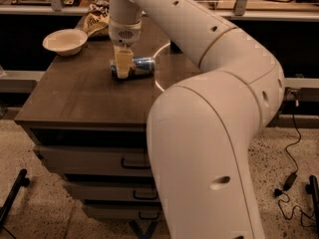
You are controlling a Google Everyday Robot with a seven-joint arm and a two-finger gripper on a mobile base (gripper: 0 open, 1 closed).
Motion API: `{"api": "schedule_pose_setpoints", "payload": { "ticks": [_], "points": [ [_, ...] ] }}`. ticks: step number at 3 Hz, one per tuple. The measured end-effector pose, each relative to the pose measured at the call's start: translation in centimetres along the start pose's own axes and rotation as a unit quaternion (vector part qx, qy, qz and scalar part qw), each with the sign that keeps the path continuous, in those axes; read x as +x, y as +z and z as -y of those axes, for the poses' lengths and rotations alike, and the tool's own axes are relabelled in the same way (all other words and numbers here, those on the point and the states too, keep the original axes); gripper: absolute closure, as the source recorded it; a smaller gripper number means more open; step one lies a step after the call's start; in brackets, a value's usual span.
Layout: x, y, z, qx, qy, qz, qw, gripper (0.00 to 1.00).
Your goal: Knock redbull can over
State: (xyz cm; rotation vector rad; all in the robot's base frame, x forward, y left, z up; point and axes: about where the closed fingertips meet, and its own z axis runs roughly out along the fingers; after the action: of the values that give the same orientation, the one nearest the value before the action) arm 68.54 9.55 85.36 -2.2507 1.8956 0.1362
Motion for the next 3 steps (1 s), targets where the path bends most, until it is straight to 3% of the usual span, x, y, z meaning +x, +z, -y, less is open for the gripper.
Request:
{"api": "schedule_pose_setpoints", "payload": {
  "ticks": [1,3],
  "points": [
    [-0.29,0.37,0.47,0.007,0.0,0.004,1.0,0.0],
    [0.68,0.65,1.04,0.022,0.009,-0.001,0.9997,0.0]
  ]
}}
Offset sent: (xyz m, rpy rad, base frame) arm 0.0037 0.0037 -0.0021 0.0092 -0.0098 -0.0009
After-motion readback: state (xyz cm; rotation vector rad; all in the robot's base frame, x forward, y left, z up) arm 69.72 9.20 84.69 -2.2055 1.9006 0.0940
